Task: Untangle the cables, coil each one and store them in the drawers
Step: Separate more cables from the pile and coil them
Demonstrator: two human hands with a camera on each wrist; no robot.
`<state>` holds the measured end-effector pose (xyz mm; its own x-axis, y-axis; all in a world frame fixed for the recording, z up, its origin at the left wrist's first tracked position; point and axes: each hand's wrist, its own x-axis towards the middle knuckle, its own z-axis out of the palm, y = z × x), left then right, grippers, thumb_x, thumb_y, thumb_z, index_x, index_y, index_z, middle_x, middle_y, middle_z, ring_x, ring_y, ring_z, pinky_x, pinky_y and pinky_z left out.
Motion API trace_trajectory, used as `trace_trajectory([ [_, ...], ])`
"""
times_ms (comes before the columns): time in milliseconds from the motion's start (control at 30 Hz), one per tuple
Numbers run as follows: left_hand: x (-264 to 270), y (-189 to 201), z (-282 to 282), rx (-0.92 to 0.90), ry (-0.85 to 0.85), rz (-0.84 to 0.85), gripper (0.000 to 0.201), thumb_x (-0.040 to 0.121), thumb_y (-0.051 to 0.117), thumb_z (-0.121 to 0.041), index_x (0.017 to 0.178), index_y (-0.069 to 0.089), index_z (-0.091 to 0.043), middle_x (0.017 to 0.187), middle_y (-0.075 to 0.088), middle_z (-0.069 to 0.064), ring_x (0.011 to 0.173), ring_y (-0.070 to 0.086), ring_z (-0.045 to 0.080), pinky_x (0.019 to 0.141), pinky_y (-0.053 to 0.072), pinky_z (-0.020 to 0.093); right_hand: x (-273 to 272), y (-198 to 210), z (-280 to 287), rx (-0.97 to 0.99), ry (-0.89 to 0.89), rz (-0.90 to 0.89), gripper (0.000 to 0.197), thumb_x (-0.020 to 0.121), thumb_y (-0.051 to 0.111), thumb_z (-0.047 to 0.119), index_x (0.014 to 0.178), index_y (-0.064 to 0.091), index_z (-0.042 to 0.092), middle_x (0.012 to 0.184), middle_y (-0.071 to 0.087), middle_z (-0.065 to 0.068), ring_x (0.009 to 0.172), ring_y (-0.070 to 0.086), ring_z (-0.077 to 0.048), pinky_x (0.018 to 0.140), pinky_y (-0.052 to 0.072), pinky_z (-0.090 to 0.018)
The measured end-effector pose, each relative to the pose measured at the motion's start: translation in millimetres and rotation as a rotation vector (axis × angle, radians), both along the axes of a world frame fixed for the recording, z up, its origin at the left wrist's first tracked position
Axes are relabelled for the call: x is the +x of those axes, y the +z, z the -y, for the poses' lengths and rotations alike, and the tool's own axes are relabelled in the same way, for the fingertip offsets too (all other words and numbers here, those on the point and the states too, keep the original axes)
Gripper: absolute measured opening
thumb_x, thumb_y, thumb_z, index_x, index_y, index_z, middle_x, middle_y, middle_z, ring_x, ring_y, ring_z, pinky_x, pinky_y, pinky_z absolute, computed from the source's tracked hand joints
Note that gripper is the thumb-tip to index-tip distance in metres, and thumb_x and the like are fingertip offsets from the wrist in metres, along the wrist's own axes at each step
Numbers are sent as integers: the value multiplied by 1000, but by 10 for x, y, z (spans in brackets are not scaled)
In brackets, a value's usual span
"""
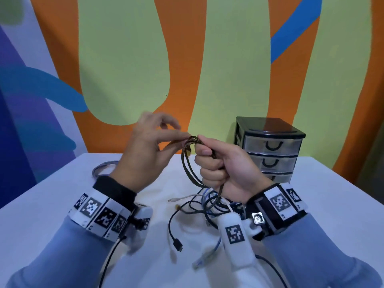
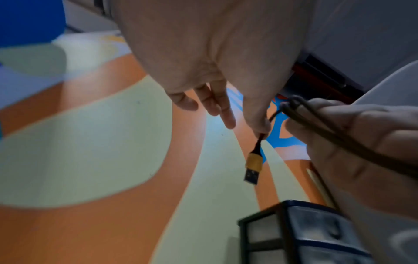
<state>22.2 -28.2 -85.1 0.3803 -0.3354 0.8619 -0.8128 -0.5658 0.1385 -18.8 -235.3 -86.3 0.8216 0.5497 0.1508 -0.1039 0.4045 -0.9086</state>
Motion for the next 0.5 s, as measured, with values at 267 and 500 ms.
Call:
trace_trajectory([
  [267,-225,44,267,-564,-408,-880,26,105,55,-6,104,80,2,103,78,25,90,68,27,81,60,30,141,-57,3,176,-230,-2,38,111,40,35,78,48,18,53,20,10,39,11,-4,38,11,-18],
  [500,-181,-78,312,-522,-368,-844,27,86,88,-23,98,76,-2,87,74,15,83,62,16,87,48,32,185,-117,-29,38,-576,152,30,105,60,30,90,71,6,59,21,3,42,17,-5,39,18,-18],
])
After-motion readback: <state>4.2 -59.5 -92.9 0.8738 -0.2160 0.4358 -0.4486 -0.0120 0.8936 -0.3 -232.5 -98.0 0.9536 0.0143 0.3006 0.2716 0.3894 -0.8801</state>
